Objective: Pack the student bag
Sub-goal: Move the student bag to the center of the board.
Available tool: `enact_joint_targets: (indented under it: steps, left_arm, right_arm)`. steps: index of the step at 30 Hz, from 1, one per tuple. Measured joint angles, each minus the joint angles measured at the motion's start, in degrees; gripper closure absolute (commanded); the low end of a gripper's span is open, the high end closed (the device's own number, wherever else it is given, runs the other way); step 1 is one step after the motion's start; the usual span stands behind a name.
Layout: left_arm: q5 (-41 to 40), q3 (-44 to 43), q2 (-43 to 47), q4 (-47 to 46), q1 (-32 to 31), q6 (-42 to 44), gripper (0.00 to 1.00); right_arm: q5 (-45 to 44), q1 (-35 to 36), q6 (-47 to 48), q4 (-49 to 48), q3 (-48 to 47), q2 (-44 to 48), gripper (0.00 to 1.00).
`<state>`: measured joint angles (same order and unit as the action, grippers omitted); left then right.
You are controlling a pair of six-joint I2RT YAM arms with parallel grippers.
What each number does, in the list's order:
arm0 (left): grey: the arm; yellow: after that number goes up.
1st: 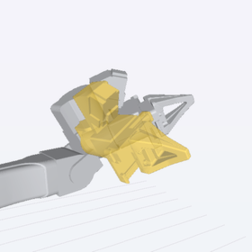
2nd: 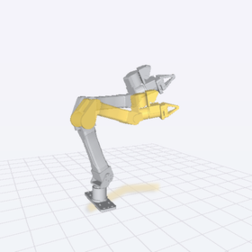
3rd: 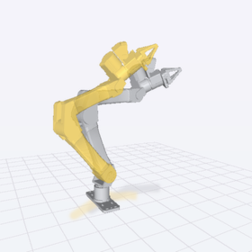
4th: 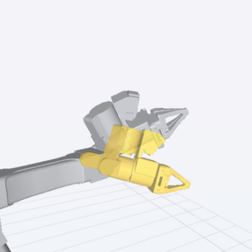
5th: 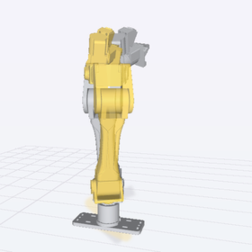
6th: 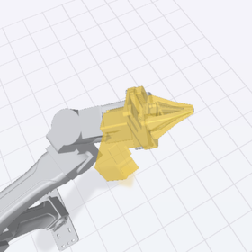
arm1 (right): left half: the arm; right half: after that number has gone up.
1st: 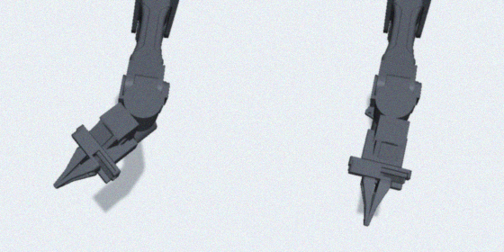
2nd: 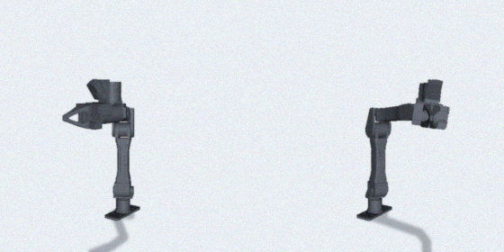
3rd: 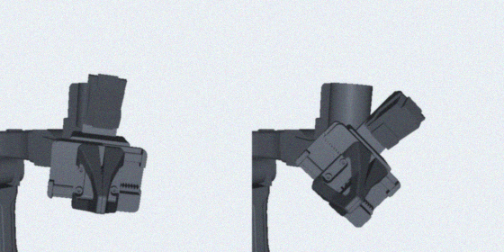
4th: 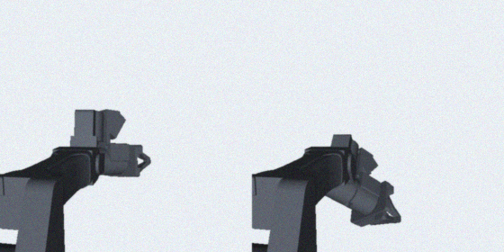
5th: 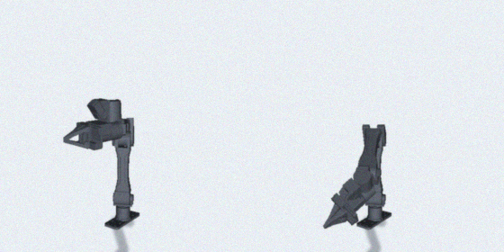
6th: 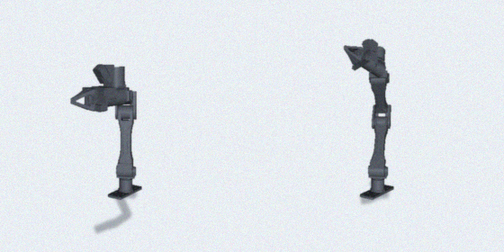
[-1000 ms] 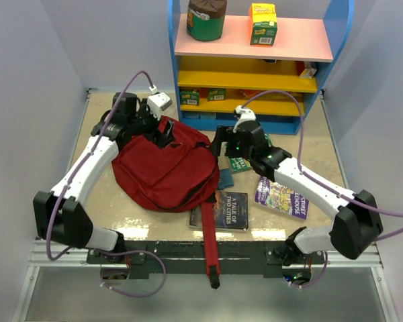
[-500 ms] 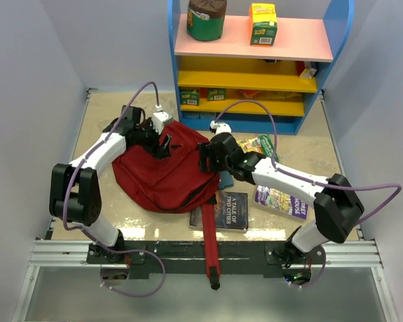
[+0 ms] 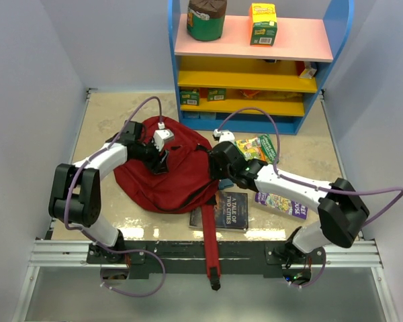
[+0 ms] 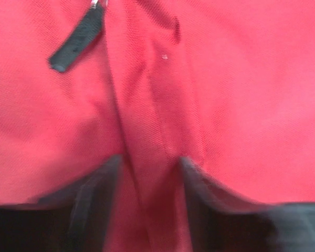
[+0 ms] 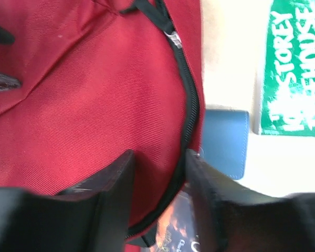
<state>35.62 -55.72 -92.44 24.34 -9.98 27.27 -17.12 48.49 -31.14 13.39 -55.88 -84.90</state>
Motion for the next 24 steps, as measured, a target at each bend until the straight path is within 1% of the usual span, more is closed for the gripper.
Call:
enact_joint_targets:
  steps: [1, 3, 4, 5, 6, 7, 11, 13, 14, 17, 18, 19, 21, 24]
  left_arm:
    - [0.7, 0.2, 0.1, 0.1, 0.0, 0.3, 0.70]
    - [2.6, 0.7, 0.2, 0.1, 0.0, 0.9, 0.75]
    - [3.3, 1.1, 0.4, -0.1, 0.1, 1.0, 0.78]
    - [4.4, 1.8, 1.0, -0.3, 0.2, 1.3, 0.80]
    - [5.0, 2.3, 1.7, -0.2, 0.3, 1.5, 0.82]
    - [5.8, 2.9, 2.8, 0.2, 0.3, 1.7, 0.83]
    - [10.0, 3.4, 7.3, 4.5, 0.1, 4.1, 0.85]
    - [12.3, 2.6, 8.1, 8.7, -0.3, 6.9, 0.83]
    - [13.3, 2.1, 8.1, 10.8, -0.8, 8.6, 0.79]
    - [15.3, 0.8, 8.0, 17.4, -2.8, 13.2, 0.59]
    - [15.7, 0.5, 8.0, 19.1, -3.3, 14.3, 0.43]
    - [16.0, 0.1, 8.0, 21.4, -3.9, 15.5, 0.36]
    - [16.1, -1.6, 8.0, 26.0, -4.5, 18.1, 0.26]
    - [15.1, -7.3, 7.4, 31.4, -3.9, 20.5, 0.18]
  right_arm:
    - [-0.3, 0.0, -0.2, 0.1, 0.5, 0.6, 0.70]
    - [-1.2, 0.0, -0.4, 0.4, 1.5, 1.9, 0.76]
    - [-1.5, 0.0, -0.6, 0.7, 1.7, 2.4, 0.84]
    - [-1.8, 0.0, -0.8, 1.0, 1.9, 3.0, 0.88]
    - [-2.0, 0.0, -0.9, 1.2, 1.9, 3.3, 0.97]
    - [-2.1, 0.0, -0.9, 1.4, 1.9, 3.7, 1.00]
    - [-3.7, 0.0, -0.9, 2.1, 2.0, 4.5, 1.00]
    - [-4.6, 0.0, -0.9, 2.3, 2.0, 4.5, 1.00]
    - [-4.9, 0.0, -0.9, 2.6, 2.0, 4.5, 1.00]
    - [-6.6, 0.0, -0.9, 3.4, 2.0, 4.6, 1.00]
    - [-7.1, -0.1, -0.9, 3.6, 2.0, 4.7, 1.00]
    - [-7.8, -0.2, -0.9, 3.8, 2.0, 4.8, 1.00]
    - [-8.9, -0.4, -0.9, 4.4, 2.0, 5.0, 1.00]
    - [-10.3, -0.7, -0.7, 5.6, 2.0, 5.5, 1.00]
